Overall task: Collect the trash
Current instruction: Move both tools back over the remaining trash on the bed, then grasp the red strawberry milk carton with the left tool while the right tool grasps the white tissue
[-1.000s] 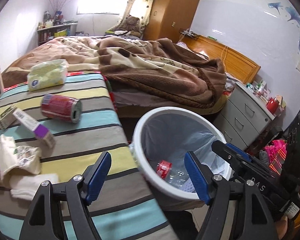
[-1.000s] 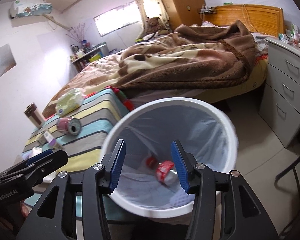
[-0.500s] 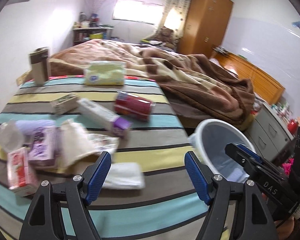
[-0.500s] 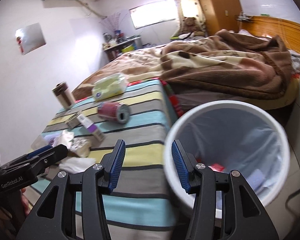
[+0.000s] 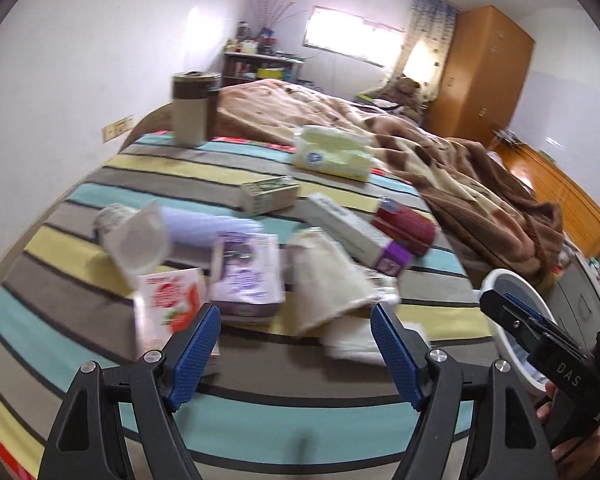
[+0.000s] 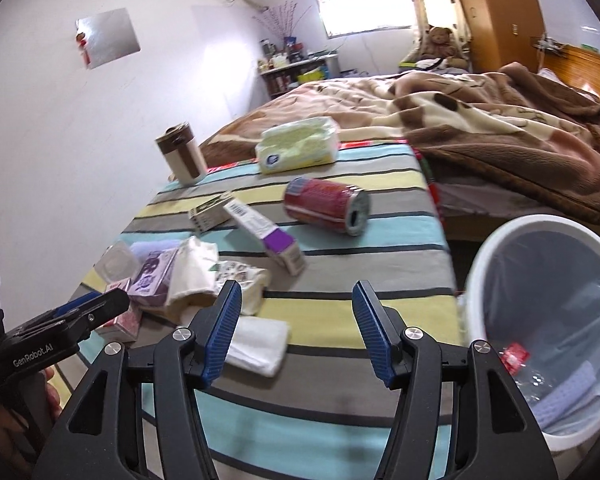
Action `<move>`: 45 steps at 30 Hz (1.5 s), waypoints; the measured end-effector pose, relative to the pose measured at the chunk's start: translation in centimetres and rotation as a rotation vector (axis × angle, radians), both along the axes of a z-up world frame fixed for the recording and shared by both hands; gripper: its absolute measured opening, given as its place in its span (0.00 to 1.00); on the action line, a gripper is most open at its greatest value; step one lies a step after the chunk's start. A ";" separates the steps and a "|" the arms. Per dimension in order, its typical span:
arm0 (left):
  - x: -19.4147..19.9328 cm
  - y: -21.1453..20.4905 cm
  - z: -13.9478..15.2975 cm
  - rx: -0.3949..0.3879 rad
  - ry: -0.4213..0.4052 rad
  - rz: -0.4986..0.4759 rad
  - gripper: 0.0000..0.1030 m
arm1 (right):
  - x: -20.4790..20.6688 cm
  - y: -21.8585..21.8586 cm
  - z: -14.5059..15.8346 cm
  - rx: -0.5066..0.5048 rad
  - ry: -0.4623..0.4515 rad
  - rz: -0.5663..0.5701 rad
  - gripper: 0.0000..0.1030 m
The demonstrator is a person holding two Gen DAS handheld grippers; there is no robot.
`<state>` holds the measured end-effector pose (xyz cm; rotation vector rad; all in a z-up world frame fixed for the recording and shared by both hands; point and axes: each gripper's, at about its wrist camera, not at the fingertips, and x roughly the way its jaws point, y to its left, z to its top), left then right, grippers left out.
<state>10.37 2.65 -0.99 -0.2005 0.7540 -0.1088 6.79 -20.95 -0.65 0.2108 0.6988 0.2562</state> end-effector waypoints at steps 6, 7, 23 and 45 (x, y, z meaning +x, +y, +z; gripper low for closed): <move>0.3 3.2 -1.6 0.007 0.037 0.070 0.75 | 1.0 2.5 -0.3 -0.012 0.022 0.044 0.57; 0.3 3.7 -1.8 0.010 0.040 0.081 0.75 | 1.2 2.8 -0.3 -0.010 0.023 0.054 0.57; 1.9 7.1 -5.1 -0.013 0.136 0.099 0.80 | 3.6 8.8 -1.4 -0.093 0.056 0.196 0.69; 4.0 7.7 -5.9 0.067 0.155 0.102 0.80 | 5.3 12.0 -2.3 -0.279 0.051 0.200 0.54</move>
